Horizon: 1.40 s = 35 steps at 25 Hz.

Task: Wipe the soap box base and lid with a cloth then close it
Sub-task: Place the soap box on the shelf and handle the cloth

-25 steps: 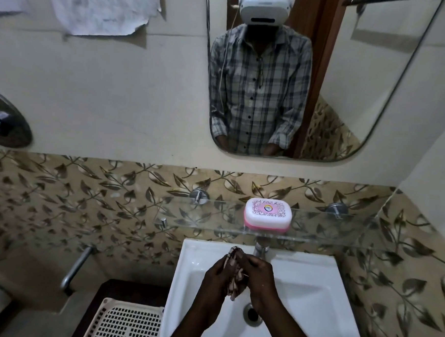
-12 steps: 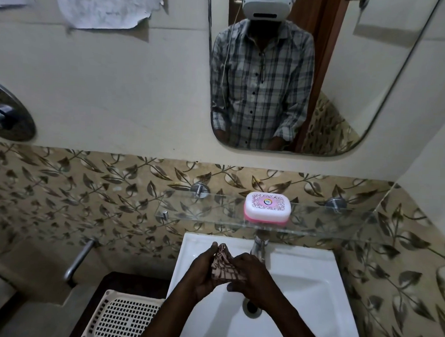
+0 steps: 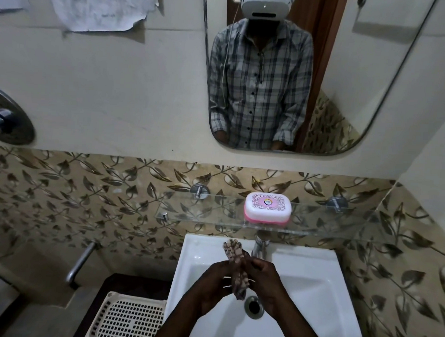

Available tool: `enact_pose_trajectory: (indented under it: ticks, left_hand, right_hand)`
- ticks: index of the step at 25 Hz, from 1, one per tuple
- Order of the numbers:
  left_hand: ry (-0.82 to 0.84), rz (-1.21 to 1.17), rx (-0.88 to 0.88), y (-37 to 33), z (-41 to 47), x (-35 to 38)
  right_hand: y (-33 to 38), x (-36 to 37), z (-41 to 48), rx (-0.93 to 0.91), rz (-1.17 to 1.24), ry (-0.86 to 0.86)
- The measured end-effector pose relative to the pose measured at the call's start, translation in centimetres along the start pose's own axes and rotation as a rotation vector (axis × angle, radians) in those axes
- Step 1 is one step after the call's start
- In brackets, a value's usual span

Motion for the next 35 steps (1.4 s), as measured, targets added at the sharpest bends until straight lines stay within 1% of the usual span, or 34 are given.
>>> enact_pose_trajectory:
  ticks: [3, 6, 8, 9, 11, 12, 13, 15, 16, 18, 20, 22, 24, 26, 27, 29, 31, 33, 35]
  left_hand:
    - [0.050, 0.021, 0.088, -0.6, -0.1, 1.0]
    - [0.049, -0.035, 0.084, -0.3, 0.3, 0.7]
    - [0.031, -0.081, 0.051, -0.1, 0.7, -0.1]
    - [0.017, -0.094, 0.033, 0.0, 0.9, -0.6]
    - [-0.055, -0.090, 0.000, 0.0, 1.1, -2.4]
    - [-0.107, -0.086, -0.010, -0.2, 1.2, -3.6]
    - [-0.159, -0.090, -0.018, -0.4, 1.1, -4.9]
    - [-0.242, -0.098, -0.039, -0.9, 0.7, -7.3]
    - [-0.279, -0.095, -0.062, -1.1, 0.4, -8.2]
    - [-0.341, -0.082, -0.093, -1.6, 0.0, -9.7]
    - [-0.371, -0.086, -0.073, -2.2, -0.1, -10.2]
    - [-0.352, -0.102, -0.004, -2.6, 0.1, -10.0]
    - [-0.367, -0.038, 0.026, -2.6, 0.4, -9.7]
    - [-0.432, 0.043, 0.005, -2.1, 0.4, -10.0]
    - [-0.437, 0.070, -0.007, -2.1, 0.4, -10.1]
    - [-0.392, 0.095, -0.021, -2.5, 0.2, -10.7]
    - [-0.385, 0.128, -0.039, -2.7, -0.8, -13.1]
    - [-0.435, 0.145, -0.046, -2.6, -2.0, -17.0]
    - [-0.526, 0.174, -0.034, -2.7, -3.8, -22.1]
  right_hand:
    - [0.1, -0.3, 0.2, 0.013, -0.016, -0.045]
    - [0.4, -0.5, 0.1, 0.049, 0.003, -0.029]
    - [0.1, -1.0, 0.1, 0.099, 0.104, -0.039]
    - [-0.3, -1.4, 0.1, 0.147, 0.207, -0.056]
    - [-0.9, -1.7, 0.0, 0.215, 0.376, -0.076]
    - [-0.8, -1.9, 0.2, 0.214, 0.388, -0.076]
    - [-0.5, -2.2, 0.2, 0.189, 0.332, -0.072]
    - [0.3, -2.8, 0.4, 0.108, 0.119, -0.086]
    - [0.4, -2.9, 0.6, 0.096, 0.027, -0.098]
    - [0.5, -2.8, 1.0, 0.096, -0.048, -0.134]
    - [0.7, -2.7, 1.1, 0.090, -0.039, -0.167]
    - [0.5, -3.2, 1.1, 0.072, -0.033, -0.203]
    - [0.3, -3.7, 1.0, 0.069, -0.039, -0.236]
    - [-0.3, -4.2, 0.8, 0.085, -0.030, -0.279]
    - [-0.4, -4.3, 0.8, 0.083, -0.019, -0.289]
    - [-0.6, -3.8, 1.0, 0.094, -0.013, -0.271]
    - [-1.3, -1.8, 1.5, 0.124, -0.043, -0.228]
    - [-2.5, 1.7, 2.4, 0.150, -0.075, -0.165]
    - [-4.4, 6.6, 3.5, 0.165, -0.102, -0.100]
Point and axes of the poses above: each hand's wrist, its own z-axis towards the middle knuckle, its own x-axis out of the palm, y = z × x, the point moved 8 cm from there along z, towards the middle knuckle, and after that the axes turned 1 degree about y, right-handed, at the moved point
